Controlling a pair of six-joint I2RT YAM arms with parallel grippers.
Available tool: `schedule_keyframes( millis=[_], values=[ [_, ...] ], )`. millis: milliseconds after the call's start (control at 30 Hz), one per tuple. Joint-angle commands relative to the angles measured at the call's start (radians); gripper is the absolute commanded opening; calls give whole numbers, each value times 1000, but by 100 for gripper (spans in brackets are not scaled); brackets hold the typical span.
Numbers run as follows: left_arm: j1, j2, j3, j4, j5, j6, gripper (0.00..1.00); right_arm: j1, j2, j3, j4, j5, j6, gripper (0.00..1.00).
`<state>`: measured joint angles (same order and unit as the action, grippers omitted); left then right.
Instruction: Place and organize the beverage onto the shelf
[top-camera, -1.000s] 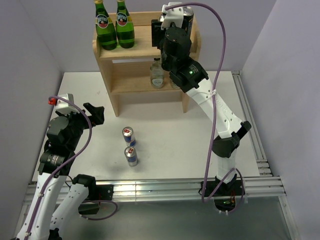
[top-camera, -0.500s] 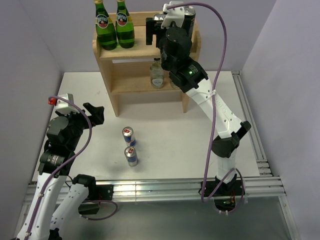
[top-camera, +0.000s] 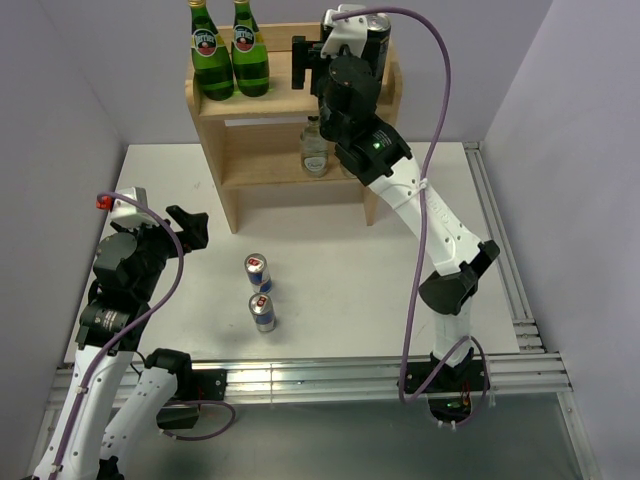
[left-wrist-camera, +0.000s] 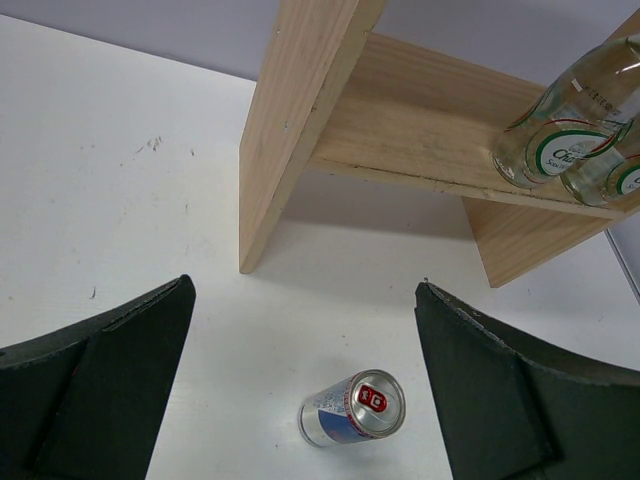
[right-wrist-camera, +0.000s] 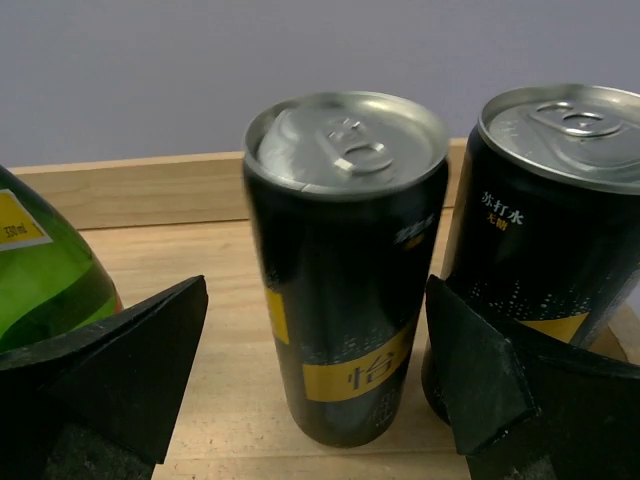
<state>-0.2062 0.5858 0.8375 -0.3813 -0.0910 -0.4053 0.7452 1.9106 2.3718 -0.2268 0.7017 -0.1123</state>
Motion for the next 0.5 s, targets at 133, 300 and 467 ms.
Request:
schedule_keyframes(
  millis=[133,300,467],
  values=[
    [5,-7,-1,32,16,13,99,-17,10,3,43,27,3,96],
    [13,-4,-2,35,25,13,99,-18,-18,-38,38,19,23,96],
    [21,-1,-2,35,30,13,99,-7,-87,-155,58,15,45,100]
  ],
)
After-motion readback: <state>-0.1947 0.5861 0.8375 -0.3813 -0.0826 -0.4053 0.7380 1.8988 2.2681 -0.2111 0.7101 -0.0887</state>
